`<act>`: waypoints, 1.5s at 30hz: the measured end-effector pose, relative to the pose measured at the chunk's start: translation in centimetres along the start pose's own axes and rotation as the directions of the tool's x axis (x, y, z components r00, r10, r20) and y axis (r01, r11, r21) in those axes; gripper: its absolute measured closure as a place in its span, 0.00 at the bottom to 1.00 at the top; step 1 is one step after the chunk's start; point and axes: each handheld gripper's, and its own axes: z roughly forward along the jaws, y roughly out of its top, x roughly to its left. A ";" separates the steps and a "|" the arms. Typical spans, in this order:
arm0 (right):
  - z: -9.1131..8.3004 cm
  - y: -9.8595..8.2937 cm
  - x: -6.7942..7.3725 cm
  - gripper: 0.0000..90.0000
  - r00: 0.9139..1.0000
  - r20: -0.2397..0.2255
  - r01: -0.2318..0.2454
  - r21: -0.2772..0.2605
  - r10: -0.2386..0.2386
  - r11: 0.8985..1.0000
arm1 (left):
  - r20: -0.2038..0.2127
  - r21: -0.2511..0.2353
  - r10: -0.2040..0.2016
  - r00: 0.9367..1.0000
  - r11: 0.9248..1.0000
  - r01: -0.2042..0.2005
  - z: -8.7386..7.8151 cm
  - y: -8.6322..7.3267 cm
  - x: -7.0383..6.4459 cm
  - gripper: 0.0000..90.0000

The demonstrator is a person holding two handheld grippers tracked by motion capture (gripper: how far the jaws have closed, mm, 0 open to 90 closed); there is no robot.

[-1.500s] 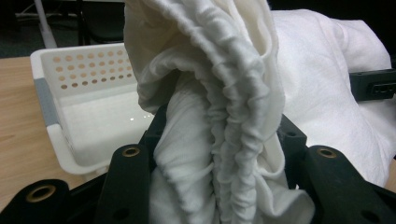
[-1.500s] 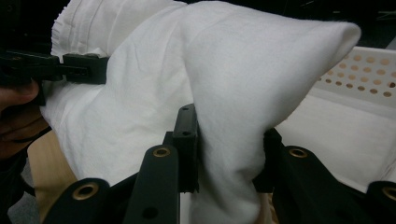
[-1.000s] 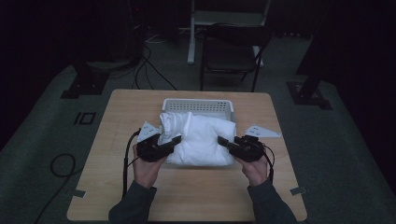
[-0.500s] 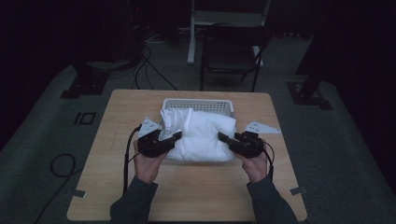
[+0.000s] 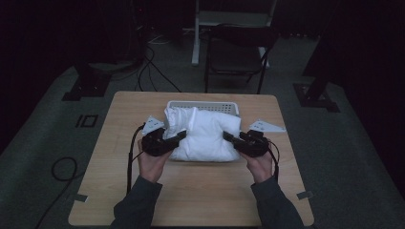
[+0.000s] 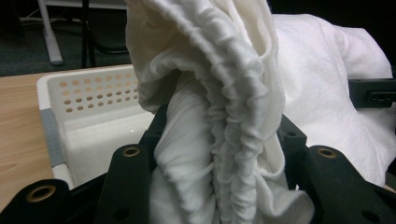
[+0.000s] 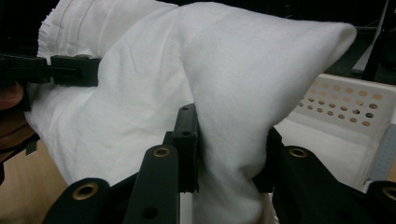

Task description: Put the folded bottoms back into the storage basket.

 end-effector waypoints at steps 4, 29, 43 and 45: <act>0.2 0.2 -0.1 0.78 1.000 0.008 0.004 -0.002 -0.004 1.000 | -0.002 -0.002 0.000 1.000 1.000 0.000 0.1 0.2 0.1 0.59; 1.4 1.2 -0.8 0.78 0.998 0.058 0.009 0.001 -0.009 1.000 | -0.031 -0.004 -0.013 0.999 1.000 0.013 1.5 1.1 0.7 0.59; 2.2 1.8 -1.3 0.78 0.997 0.080 0.007 0.009 -0.007 1.000 | -0.044 0.002 -0.023 0.999 1.000 0.023 2.4 1.5 1.2 0.59; 2.3 1.8 -1.4 0.78 0.997 0.082 0.005 0.009 -0.006 1.000 | -0.046 0.005 -0.020 0.999 1.000 0.020 2.5 1.6 1.3 0.59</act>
